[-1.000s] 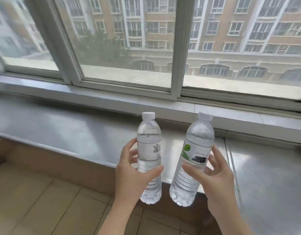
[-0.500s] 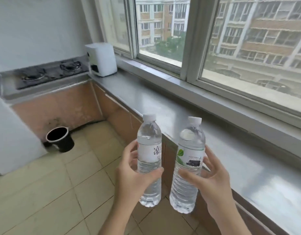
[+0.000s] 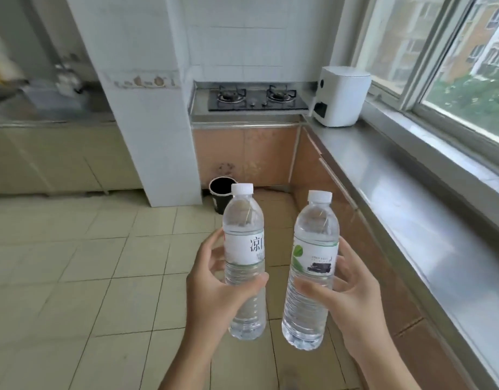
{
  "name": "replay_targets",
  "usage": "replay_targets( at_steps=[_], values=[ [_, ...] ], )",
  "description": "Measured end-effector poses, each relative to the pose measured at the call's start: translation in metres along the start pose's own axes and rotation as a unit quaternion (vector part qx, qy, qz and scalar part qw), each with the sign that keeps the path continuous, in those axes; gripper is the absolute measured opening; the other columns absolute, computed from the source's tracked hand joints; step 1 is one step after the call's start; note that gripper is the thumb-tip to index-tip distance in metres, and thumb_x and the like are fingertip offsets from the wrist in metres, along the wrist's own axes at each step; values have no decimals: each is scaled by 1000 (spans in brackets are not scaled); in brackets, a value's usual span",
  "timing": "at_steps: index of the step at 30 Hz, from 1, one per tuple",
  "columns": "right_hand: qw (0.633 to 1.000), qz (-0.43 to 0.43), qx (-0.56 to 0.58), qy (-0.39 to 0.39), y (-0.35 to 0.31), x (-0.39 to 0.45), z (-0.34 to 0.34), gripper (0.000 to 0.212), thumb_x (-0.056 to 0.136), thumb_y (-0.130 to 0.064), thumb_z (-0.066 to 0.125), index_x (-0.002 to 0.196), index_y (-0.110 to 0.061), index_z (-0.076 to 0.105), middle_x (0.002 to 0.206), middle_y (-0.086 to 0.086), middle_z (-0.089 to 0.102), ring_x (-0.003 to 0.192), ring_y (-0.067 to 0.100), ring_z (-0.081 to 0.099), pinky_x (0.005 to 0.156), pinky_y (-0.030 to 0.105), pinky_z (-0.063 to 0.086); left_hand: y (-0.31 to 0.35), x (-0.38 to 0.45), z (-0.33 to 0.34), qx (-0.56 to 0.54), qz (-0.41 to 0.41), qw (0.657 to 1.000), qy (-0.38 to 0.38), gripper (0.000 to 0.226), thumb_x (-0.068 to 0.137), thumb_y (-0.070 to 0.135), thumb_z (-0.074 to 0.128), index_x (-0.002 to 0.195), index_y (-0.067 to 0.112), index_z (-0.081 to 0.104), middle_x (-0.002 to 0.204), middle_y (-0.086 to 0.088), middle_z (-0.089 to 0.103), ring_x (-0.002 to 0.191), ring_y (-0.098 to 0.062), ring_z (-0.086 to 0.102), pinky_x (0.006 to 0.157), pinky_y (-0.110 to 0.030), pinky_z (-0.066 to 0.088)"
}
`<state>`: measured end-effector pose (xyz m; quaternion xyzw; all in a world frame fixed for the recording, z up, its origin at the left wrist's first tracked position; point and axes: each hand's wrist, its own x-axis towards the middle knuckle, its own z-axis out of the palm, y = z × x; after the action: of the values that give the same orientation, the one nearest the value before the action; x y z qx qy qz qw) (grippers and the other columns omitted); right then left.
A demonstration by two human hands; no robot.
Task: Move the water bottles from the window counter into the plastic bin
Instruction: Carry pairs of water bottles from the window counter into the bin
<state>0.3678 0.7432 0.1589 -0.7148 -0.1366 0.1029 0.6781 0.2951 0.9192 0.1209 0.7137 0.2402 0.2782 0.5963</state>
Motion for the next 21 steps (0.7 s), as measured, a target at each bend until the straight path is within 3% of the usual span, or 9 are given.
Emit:
replay_targets(
  at_steps=[4,8,11,15,18,21],
  values=[
    [996,-19,-16,-85,6,64,44,74,63,9,82,95,-56,65,92,-6,75,80,19,73,68,33,59,-18,45,-19,3,-17,997,80,87,41,28,92,111,61,52,103,19,71,94,4,65,79,-24,52],
    [987,-34,-16,-157,11,136,87,74,62,7,83,104,-50,61,95,-12,74,85,8,71,67,17,54,-30,103,-29,4,-37,988,152,87,41,24,91,110,60,52,104,17,71,93,5,65,76,-24,51],
    [976,-48,-27,-209,11,192,121,76,62,4,84,107,-52,60,103,-13,73,95,4,68,77,18,54,-35,150,-38,13,-45,980,195,87,39,27,90,110,60,53,101,19,72,94,2,65,78,-28,54],
    [963,-36,-13,-265,10,256,172,77,63,2,84,120,-42,57,110,-16,70,100,2,66,83,16,53,-38,201,-58,25,-52,967,248,86,41,26,90,110,59,53,104,31,67,94,5,64,79,-26,53],
    [952,-19,-11,-304,15,291,215,83,61,-1,86,126,-41,55,114,-19,68,100,1,66,87,25,54,-45,229,-78,23,-64,954,293,86,41,25,90,112,58,53,102,22,71,95,3,65,69,-15,52],
    [941,12,-12,-338,25,316,262,92,56,-5,91,129,-45,52,118,-13,67,100,6,68,86,33,54,-56,255,-105,27,-76,940,332,87,41,23,90,115,52,55,103,14,72,94,-3,66,67,-14,53]
  ],
)
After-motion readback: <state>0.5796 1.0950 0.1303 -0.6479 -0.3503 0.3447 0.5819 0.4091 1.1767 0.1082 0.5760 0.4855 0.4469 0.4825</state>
